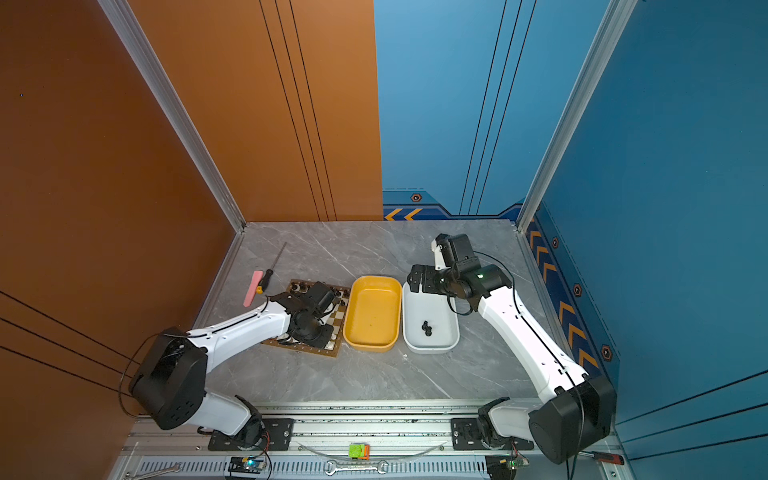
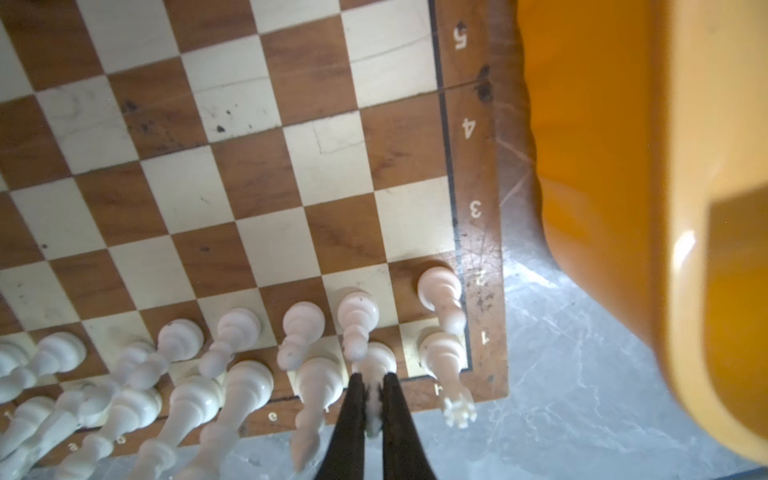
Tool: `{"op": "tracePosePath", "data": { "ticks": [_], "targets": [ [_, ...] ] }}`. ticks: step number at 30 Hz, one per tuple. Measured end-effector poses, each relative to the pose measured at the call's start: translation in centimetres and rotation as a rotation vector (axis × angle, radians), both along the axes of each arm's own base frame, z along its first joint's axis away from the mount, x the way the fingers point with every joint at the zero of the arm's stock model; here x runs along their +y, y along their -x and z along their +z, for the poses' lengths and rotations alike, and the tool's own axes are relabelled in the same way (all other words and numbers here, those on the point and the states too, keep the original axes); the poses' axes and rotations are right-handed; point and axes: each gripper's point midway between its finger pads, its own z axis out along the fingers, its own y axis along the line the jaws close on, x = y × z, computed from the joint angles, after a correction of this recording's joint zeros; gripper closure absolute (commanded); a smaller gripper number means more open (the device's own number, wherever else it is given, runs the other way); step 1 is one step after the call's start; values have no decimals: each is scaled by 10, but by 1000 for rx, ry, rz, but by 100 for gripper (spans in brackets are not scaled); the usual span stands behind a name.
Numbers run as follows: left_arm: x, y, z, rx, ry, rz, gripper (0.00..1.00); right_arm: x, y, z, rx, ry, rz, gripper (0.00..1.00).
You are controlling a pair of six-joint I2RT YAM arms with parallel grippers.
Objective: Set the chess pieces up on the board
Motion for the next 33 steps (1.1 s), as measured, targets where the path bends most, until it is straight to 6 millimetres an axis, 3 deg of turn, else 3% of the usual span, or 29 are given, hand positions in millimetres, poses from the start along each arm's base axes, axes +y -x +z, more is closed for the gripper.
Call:
{"op": "tracePosePath", "data": {
  "ticks": [16, 33],
  "targets": [
    [-2, 0, -1, 14, 16, -16, 76, 0, 0, 0, 0, 0, -1, 0],
    [-8, -8, 27, -24, 45, -16, 70, 2, -4, 3, -4, -1, 0, 0]
  ]
}}
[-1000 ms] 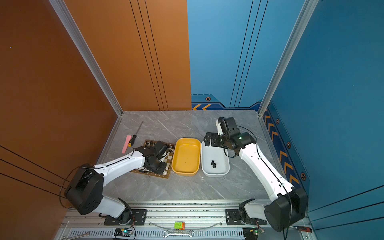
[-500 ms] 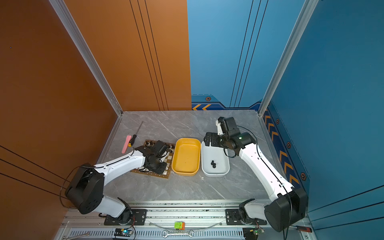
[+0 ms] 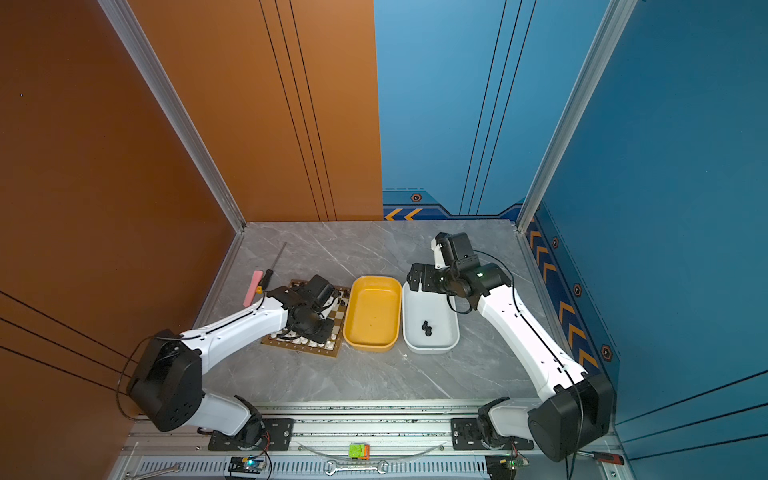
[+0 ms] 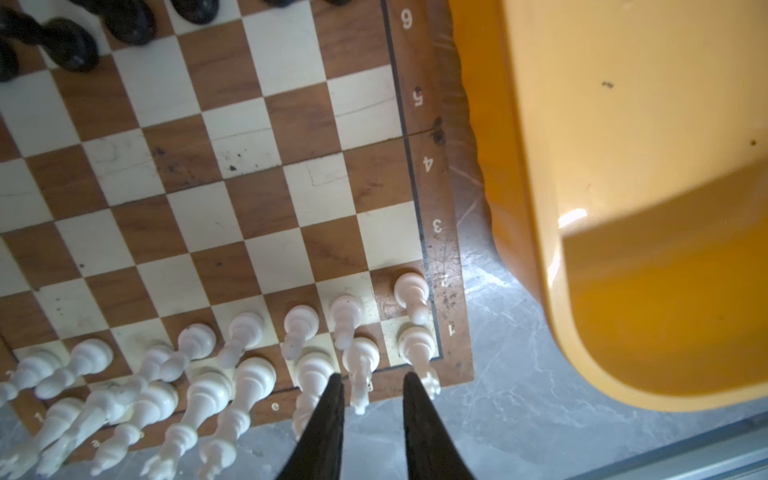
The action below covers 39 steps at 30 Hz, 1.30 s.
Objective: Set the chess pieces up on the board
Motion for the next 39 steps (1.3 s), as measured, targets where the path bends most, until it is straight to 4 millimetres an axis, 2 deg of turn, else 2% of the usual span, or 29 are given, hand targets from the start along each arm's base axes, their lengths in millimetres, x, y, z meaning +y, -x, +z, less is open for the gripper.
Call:
{"op": "tracePosePath", "data": {
  "ticks": [4, 10, 14, 18, 21, 23, 29, 32, 39],
  "targets": [
    [-3, -14, 29, -60, 37, 18, 67, 2, -6, 4, -6, -1, 2, 0],
    [-8, -59, 85, -202, 102, 89, 65, 3, -18, 5, -8, 16, -12, 0],
    [-20, -91, 102, -249, 125, 132, 65, -4, -23, -7, 18, 66, -42, 0],
    [-36, -113, 93, -246, 138, 155, 65, -15, -20, -18, 53, 124, -75, 4],
    [-46, -123, 83, -228, 134, 158, 65, -25, -16, -28, 83, 154, -106, 29],
    [-52, -128, 77, -218, 133, 161, 65, -32, -11, -41, 120, 175, -118, 39],
    [-66, -143, 69, -196, 154, 165, 64, -42, 9, -74, 224, 208, -135, 36],
    [-74, -150, 61, -175, 163, 157, 64, -43, 11, -77, 237, 206, -146, 33],
    [-99, -170, 41, -121, 190, 124, 66, -45, 14, -70, 226, 196, -161, 29]
  ]
}}
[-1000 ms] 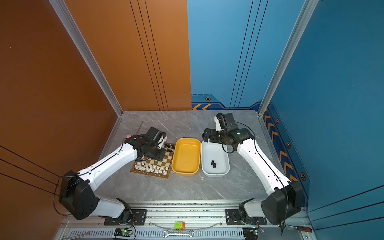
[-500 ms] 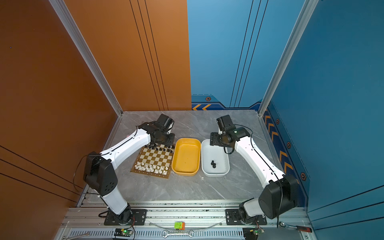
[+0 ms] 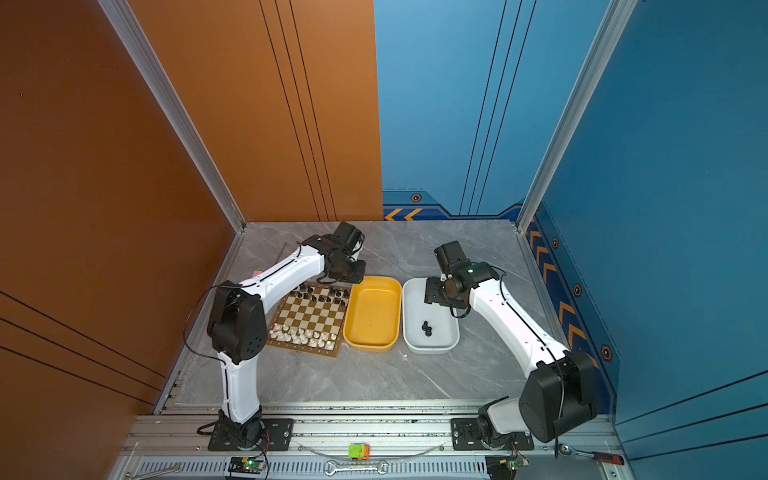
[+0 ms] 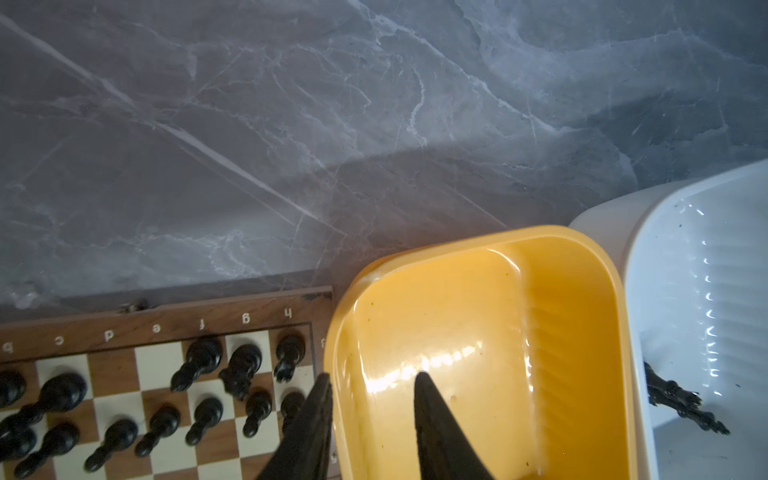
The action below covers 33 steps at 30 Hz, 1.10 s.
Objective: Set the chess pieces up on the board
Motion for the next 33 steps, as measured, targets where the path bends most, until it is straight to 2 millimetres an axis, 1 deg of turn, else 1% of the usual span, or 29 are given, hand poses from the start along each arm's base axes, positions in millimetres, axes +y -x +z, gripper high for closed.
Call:
{"op": "tracePosePath", "data": {
  "ticks": [6, 9, 13, 16, 20, 23, 26, 33],
  "targets": [
    [-30, -2, -5, 24, 22, -70, 72, -2, 3, 3, 2, 0, -4, 26],
    [-40, -2, -12, 41, 31, -90, 75, -4, 5, 4, 2, 0, -9, 26],
    [-46, -3, -31, 81, 25, -100, 77, -11, 4, 8, -9, -1, -28, 22],
    [-46, -2, -49, 117, 5, -99, 77, -17, 3, 10, -11, -1, -44, 20],
    [-46, -3, -64, 147, -14, -100, 77, -25, 1, 11, -12, 1, -65, 18],
    [-52, -13, -66, 137, -9, -99, 77, -30, 0, 11, -12, 0, -80, 17],
    [-61, -28, -63, 111, 7, -99, 77, -34, -1, 11, -12, -1, -93, 16],
    [-80, -74, -56, 26, 61, -92, 74, -43, -4, 12, -16, 1, -116, 15]
  ]
}}
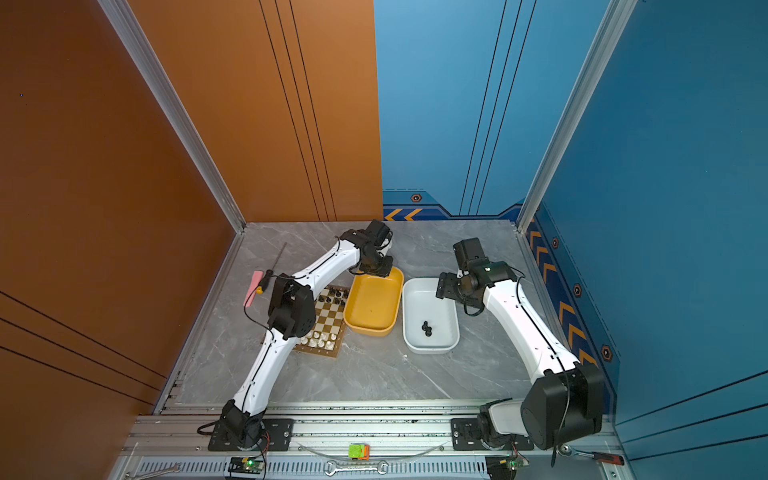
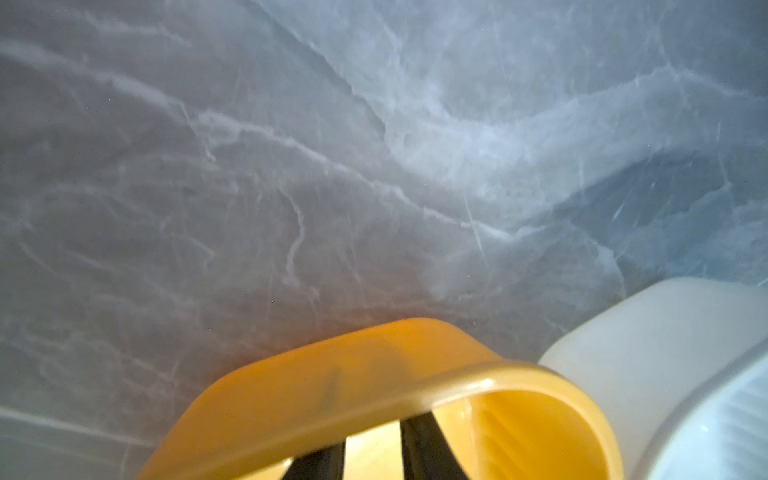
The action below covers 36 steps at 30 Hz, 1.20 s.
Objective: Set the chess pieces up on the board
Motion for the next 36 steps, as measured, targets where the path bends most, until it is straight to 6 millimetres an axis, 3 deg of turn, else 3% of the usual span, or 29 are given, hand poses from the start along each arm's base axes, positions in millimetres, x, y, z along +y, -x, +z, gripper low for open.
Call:
{"op": "tracePosePath", "data": {
  "ticks": [10, 15, 23, 30, 33, 36],
  "targets": [
    [4, -38, -18, -7, 96, 81, 73, -8, -7, 13, -30, -6, -28, 14],
    [-5, -67, -15, -93, 171, 129, 62, -5, -17, 21, -47, -14, -26, 14],
    [-10, -112, 15, -295, 241, 196, 53, 5, -32, 34, -77, -17, 1, 12],
    [17, -150, 54, -444, 285, 260, 49, 13, -29, 35, -76, -13, 27, 11],
    [27, -158, 68, -486, 287, 263, 48, 15, -27, 36, -79, -11, 34, 11],
    [35, -154, 79, -496, 256, 237, 47, 15, -21, 34, -78, -1, 36, 10]
  ]
}}
